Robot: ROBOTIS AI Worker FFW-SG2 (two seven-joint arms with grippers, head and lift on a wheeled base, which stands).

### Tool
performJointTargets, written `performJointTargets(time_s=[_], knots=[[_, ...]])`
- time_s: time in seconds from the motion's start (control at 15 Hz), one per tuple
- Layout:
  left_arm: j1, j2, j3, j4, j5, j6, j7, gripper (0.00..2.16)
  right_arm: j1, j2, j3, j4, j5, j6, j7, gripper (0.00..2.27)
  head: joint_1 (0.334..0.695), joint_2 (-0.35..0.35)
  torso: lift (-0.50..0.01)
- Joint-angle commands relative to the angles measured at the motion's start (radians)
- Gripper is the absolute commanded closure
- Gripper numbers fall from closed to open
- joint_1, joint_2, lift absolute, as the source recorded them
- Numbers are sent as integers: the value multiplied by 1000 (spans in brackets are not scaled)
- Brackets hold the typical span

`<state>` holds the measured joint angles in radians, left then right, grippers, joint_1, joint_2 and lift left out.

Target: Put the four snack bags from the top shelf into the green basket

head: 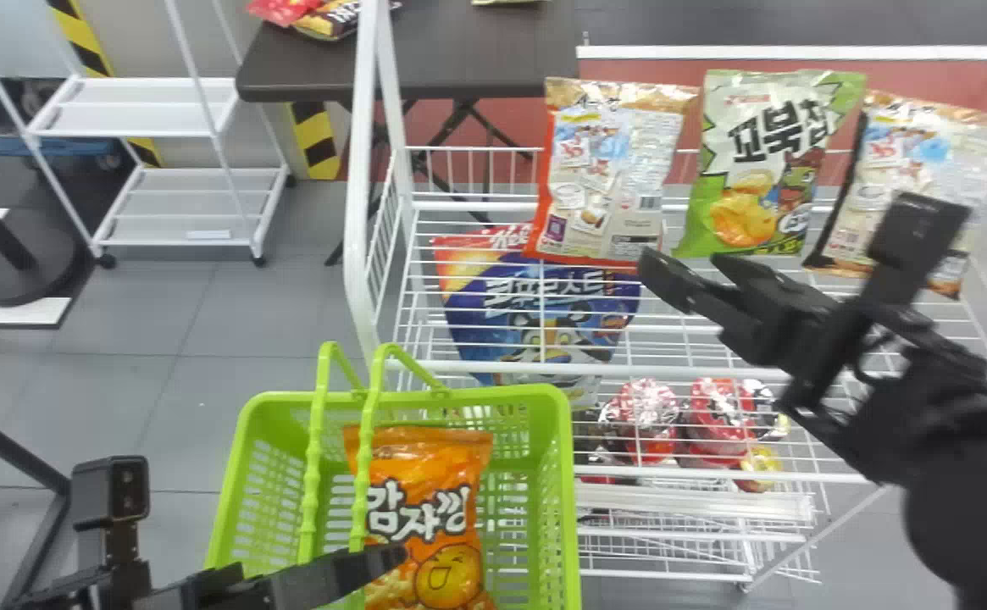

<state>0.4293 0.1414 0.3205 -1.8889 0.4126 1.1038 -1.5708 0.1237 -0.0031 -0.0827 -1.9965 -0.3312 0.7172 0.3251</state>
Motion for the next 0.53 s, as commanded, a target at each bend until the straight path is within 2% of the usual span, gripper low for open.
performJointTargets(time_s=[0.0, 0.2, 0.4, 0.47], knots=[[0, 1, -3, 2, 0, 0, -10, 2145, -122, -2, 54, 168, 54, -89, -28, 63, 695, 0, 0], [0, 6, -3, 8, 0, 0, -10, 2145, -253, 0, 136, 351, 133, -135, -120, 60, 695, 11, 0], [-1, 9, -3, 24, 3, 0, -10, 2145, -329, 3, 236, 475, 179, -172, -259, 53, 695, 24, 0], [0, 10, -3, 27, 3, 0, -10, 2145, -349, 4, 258, 510, 188, -178, -276, 127, 695, 33, 0]])
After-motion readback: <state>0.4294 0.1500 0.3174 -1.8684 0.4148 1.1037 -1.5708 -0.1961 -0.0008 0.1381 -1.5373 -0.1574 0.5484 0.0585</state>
